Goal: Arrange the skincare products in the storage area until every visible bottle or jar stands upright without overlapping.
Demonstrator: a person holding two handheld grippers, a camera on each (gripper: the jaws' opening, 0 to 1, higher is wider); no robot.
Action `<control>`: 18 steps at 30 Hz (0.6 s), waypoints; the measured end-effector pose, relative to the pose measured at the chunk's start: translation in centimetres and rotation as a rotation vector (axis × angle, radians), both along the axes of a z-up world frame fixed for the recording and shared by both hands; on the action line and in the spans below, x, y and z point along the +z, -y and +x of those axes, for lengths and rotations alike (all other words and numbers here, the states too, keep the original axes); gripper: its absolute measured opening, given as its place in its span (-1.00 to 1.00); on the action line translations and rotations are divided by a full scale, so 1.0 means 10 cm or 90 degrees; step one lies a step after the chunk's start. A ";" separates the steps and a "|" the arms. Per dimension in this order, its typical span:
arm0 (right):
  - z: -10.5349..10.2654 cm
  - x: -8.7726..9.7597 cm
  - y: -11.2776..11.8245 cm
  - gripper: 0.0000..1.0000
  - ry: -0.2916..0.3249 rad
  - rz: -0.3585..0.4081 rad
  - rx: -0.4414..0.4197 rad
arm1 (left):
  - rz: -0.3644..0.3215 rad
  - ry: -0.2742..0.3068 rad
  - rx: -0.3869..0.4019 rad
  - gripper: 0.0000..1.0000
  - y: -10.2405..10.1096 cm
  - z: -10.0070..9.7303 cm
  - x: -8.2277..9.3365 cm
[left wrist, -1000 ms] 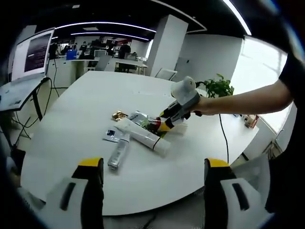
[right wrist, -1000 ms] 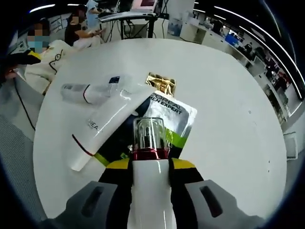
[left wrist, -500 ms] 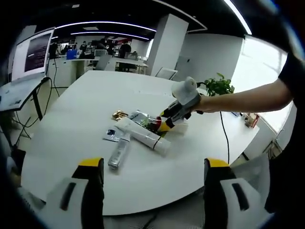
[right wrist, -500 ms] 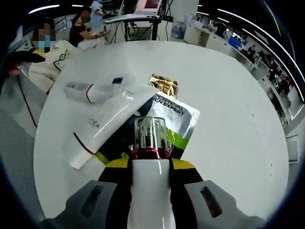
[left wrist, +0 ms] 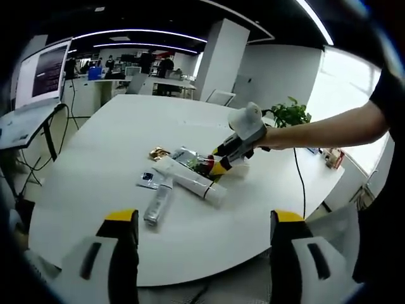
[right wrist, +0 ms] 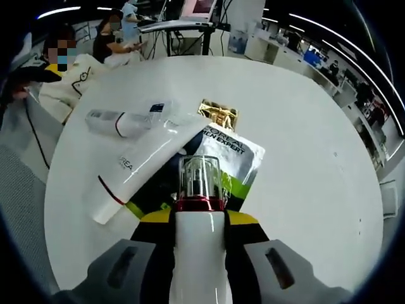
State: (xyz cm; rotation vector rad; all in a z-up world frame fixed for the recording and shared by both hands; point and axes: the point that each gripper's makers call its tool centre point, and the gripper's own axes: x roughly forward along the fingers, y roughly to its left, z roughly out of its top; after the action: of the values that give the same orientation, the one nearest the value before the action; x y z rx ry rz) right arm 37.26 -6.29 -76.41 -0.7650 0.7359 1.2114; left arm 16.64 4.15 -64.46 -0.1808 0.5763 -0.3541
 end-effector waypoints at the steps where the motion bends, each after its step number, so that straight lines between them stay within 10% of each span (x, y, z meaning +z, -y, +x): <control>1: 0.00 0.01 0.00 -0.42 0.001 -0.002 -0.006 | 0.000 0.000 -0.001 0.57 0.00 0.00 0.00; 18: -0.12 0.32 0.02 -0.42 0.005 0.105 -0.044 | 0.010 0.002 -0.012 0.56 0.00 0.00 -0.03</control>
State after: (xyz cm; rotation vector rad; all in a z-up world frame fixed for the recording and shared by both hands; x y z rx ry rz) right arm 36.04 -6.49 -73.18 -0.6025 0.6423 1.1894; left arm 16.60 4.20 -64.74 -0.1592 0.5779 -0.3682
